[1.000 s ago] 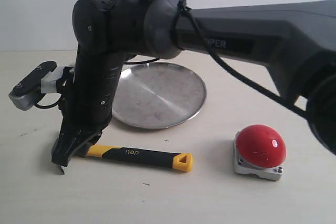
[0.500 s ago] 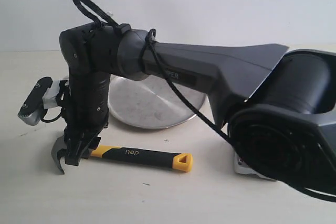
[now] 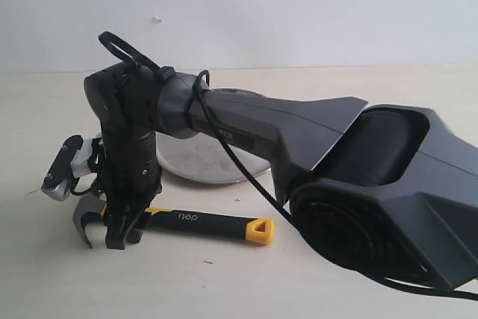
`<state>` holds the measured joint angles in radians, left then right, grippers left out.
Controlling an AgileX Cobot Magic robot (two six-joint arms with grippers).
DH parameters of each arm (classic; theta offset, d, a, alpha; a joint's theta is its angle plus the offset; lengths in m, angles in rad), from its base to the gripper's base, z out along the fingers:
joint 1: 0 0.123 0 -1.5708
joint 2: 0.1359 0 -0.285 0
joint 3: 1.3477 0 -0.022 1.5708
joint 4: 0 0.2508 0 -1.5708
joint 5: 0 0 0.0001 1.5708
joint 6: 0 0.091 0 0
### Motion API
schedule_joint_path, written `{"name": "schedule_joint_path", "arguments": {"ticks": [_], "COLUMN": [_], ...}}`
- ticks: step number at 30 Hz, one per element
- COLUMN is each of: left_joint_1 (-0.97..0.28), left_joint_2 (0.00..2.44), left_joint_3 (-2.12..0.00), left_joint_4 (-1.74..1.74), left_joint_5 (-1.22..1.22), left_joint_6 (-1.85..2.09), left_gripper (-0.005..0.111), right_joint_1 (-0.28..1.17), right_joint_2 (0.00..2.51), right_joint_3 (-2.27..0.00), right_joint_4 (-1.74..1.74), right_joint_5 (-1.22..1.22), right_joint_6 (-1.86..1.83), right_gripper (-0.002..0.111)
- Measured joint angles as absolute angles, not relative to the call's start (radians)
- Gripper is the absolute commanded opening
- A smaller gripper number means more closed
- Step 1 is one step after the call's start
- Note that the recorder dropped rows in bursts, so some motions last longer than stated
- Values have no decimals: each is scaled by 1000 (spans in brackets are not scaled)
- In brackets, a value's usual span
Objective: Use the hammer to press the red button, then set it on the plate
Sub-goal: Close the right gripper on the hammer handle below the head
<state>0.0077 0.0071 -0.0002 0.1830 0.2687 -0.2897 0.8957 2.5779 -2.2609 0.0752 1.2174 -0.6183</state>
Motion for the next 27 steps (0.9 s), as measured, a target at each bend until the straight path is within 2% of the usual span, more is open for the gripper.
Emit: {"name": "schedule_joint_path", "arguments": {"ticks": [8,14,20,24,27], "left_joint_1": [8,8,8,8,8], "left_joint_2": [7,7,7,7,7], "left_joint_3": [0,0,0,0,0], "left_joint_4": [183,183,183,183,183], "left_joint_5": [269,269,269,269,269], "left_joint_6": [-290,-290,-290,-290,-290], "left_gripper": [0,0,0,0,0], "right_joint_1": [896,898,898,898,898], "right_joint_2": [2589,2589,2589,2589,2589], "right_joint_3": [-2269,-2269,-2271,-2271,-2271], "right_joint_4": [69,36,13,0,0], "right_joint_5": [1203,1203,1214,1214,1214], "right_joint_6": [-618,-618,-618,-619,-619], "right_gripper": [57,48,26,0,0]}}
